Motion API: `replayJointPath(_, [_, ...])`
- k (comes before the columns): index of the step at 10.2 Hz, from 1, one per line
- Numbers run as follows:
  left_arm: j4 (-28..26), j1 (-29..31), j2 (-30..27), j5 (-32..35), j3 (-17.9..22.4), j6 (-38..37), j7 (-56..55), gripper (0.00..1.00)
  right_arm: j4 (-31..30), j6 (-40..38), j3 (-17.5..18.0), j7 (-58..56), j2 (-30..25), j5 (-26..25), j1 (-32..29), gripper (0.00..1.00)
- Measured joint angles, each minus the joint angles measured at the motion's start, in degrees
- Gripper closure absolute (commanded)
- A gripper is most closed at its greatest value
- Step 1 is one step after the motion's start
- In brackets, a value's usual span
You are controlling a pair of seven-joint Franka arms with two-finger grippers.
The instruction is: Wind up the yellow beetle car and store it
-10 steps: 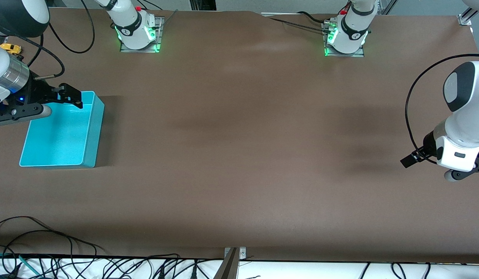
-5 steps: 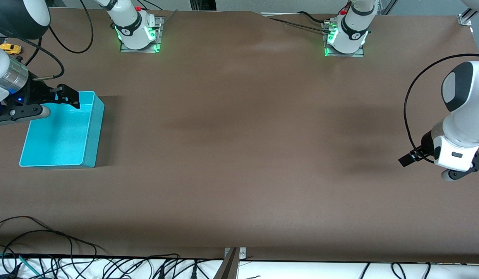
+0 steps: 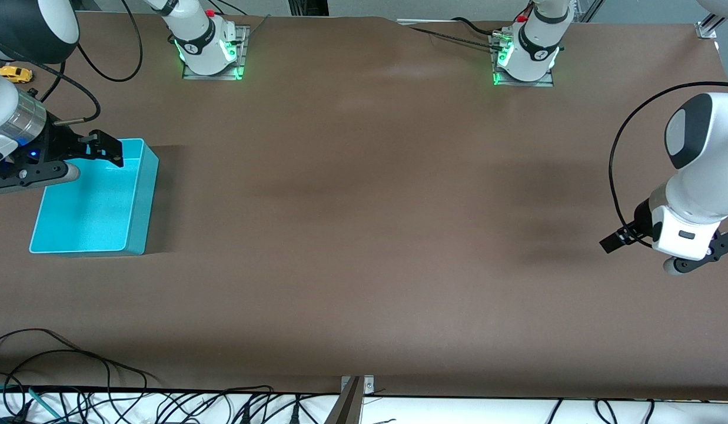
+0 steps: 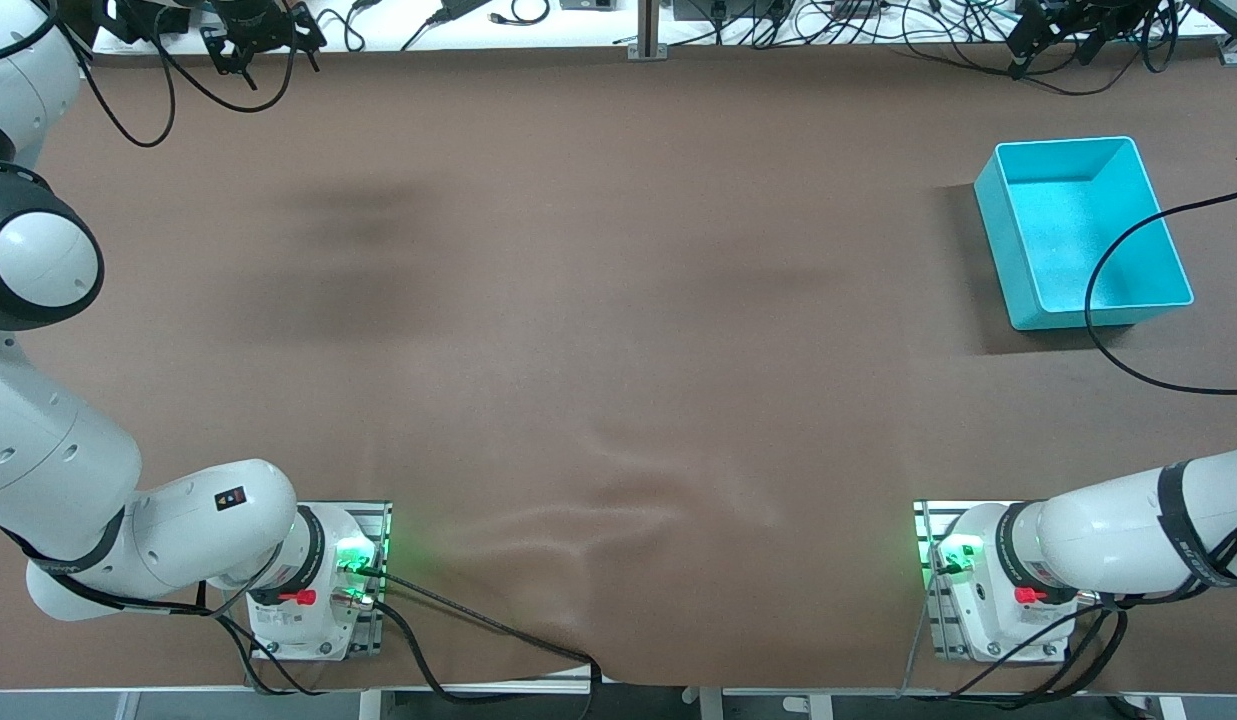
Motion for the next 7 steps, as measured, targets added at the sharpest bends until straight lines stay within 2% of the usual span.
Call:
replayJointPath(5, [-0.01,-3.15,0.98,-0.58,-0.05,-0.09,0.03,0.00,0.01,-2.24,0.55,0.00,0.00,0.00,0.04,0.00])
replayJointPath(7, [-0.01,-3.45,1.11,-0.59,-0.08,-0.09,0.04,0.00,0.56,-3.72,2.81,0.37,-0.36,0.01,0.19,0.00])
